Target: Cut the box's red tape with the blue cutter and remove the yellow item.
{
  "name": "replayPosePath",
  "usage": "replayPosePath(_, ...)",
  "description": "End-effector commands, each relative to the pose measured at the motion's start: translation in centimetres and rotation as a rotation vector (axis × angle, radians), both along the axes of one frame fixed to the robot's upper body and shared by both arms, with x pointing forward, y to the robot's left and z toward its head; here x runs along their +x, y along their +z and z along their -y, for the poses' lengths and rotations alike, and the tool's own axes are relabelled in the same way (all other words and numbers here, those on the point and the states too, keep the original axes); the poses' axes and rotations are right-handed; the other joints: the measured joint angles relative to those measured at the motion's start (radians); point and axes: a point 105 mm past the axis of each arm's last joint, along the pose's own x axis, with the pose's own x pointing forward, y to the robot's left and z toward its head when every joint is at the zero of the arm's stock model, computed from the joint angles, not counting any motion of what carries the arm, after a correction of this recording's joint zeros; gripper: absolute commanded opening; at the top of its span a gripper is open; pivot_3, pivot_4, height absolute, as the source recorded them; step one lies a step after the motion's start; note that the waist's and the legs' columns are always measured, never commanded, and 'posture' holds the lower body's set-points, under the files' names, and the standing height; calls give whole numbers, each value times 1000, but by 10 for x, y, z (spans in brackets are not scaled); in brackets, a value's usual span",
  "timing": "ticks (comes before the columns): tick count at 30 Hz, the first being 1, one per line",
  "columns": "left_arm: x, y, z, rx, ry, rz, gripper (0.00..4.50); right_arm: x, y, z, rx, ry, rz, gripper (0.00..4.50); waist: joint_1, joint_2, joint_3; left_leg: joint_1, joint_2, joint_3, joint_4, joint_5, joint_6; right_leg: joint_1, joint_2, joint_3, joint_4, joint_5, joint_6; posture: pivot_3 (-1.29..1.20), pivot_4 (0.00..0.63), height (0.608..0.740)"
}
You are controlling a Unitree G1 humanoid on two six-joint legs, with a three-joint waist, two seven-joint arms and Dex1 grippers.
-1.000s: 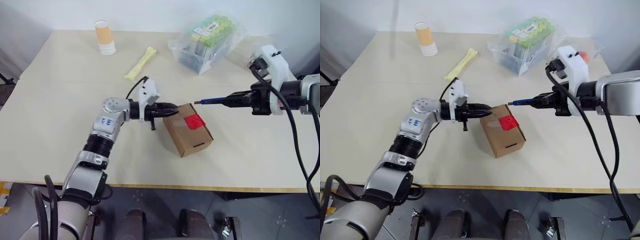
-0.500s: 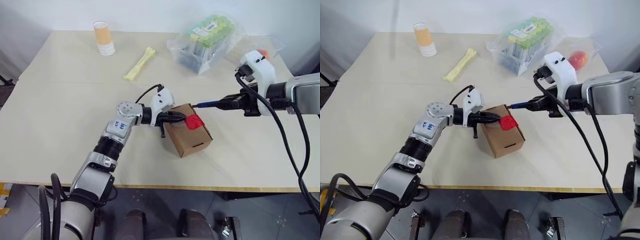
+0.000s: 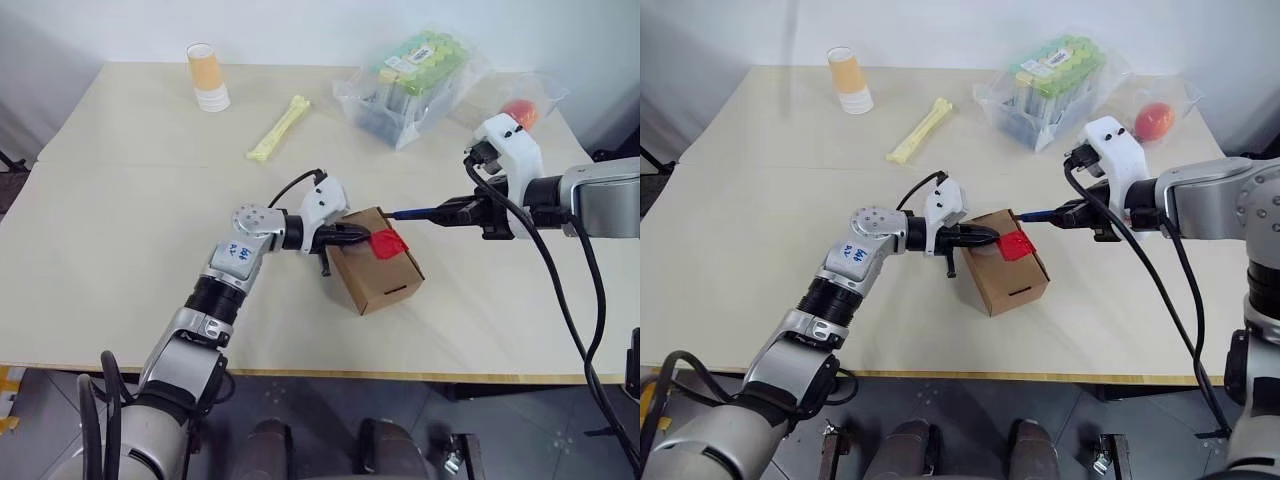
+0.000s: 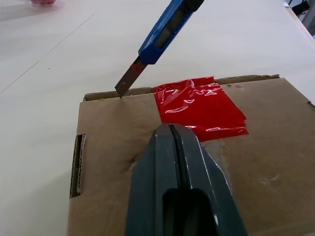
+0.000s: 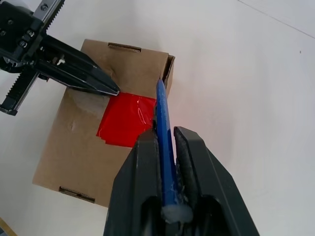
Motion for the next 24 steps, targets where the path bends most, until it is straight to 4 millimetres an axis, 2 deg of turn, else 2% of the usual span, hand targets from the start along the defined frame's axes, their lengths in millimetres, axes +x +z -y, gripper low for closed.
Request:
replayPosePath(1, -4, -8, 1, 32, -7, -11, 0, 0, 13, 4, 17, -14, 54, 164, 0, 0, 0, 0, 0, 0, 0, 0, 0, 0, 0, 0, 0, 0, 0, 0, 150, 740)
replayPosePath(6, -4, -12, 0, 53, -5, -30, 0, -1, 14, 7, 15, -10, 48, 164, 0, 0, 0, 0, 0, 0, 0, 0, 0, 0, 0, 0, 0, 0, 0, 0, 150, 740)
replayPosePath(11, -5, -20, -1, 77, 11, -61, 0, -5, 25, -3, 64, 44, 67, 164, -1, 0, 0, 0, 0, 0, 0, 0, 0, 0, 0, 0, 0, 0, 0, 0, 150, 740)
replayPosePath(17, -8, -23, 1, 88, 3, -75, 0, -5, 13, -1, 38, 34, 46, 164, 1, 0, 0, 1, 0, 0, 0, 0, 0, 1, 0, 0, 1, 0, 0, 0, 150, 740)
replayPosePath(24, -10, -23, 1, 92, 1, -81, 0, -3, 13, 1, 38, 17, 55, 164, 0, 0, 0, 1, 0, 0, 0, 0, 0, 1, 0, 0, 1, 0, 0, 0, 150, 740)
